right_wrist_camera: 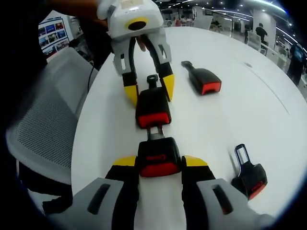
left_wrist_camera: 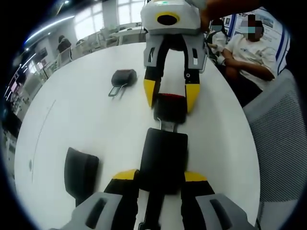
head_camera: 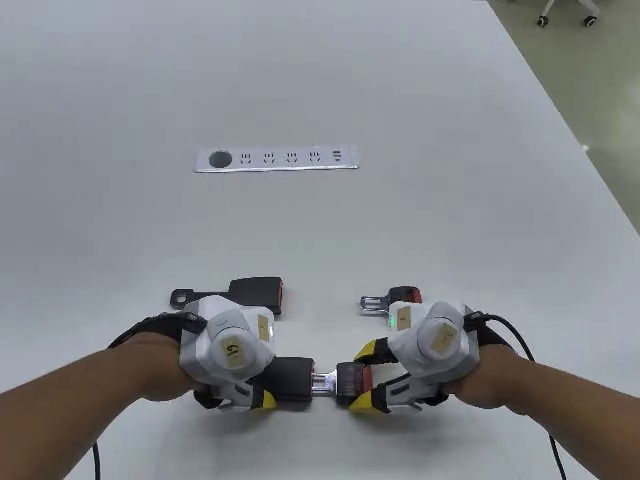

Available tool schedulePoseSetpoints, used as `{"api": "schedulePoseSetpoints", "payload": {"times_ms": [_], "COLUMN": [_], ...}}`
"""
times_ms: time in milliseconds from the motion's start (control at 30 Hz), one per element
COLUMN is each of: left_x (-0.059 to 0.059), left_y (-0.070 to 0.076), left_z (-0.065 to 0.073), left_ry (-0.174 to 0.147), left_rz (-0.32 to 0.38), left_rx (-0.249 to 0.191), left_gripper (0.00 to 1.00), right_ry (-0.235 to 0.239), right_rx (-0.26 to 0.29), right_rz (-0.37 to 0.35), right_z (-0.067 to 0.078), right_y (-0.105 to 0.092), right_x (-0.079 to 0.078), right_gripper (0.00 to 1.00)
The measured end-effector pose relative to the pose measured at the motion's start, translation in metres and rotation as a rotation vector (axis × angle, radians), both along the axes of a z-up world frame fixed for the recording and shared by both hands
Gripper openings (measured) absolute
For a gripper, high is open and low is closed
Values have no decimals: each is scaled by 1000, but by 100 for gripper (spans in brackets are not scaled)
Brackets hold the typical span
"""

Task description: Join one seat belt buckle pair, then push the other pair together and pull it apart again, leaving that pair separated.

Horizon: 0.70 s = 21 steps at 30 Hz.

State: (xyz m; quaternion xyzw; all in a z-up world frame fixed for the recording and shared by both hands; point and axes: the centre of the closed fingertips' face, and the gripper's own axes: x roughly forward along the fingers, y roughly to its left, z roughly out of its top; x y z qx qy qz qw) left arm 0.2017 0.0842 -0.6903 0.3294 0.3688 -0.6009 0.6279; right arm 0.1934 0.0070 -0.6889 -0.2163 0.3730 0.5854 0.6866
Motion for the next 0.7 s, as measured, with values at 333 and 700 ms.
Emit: {"api": "schedulePoseSetpoints", "payload": {"times_ms": [333,700], "left_x": [1,0], "left_y": [0,1], "left_z": [-1,1], "left_ry": [-4,-6], "left_rz": [18,10], "left_rx": [-10,3], "left_gripper": [34,34], "right_ry": [4,-3], "right_rx": [0,16], "right_rz": [-4,-40], "right_z": [0,2], "right_y": [1,15], "right_x": [1,3], "right_gripper": [33,32]}}
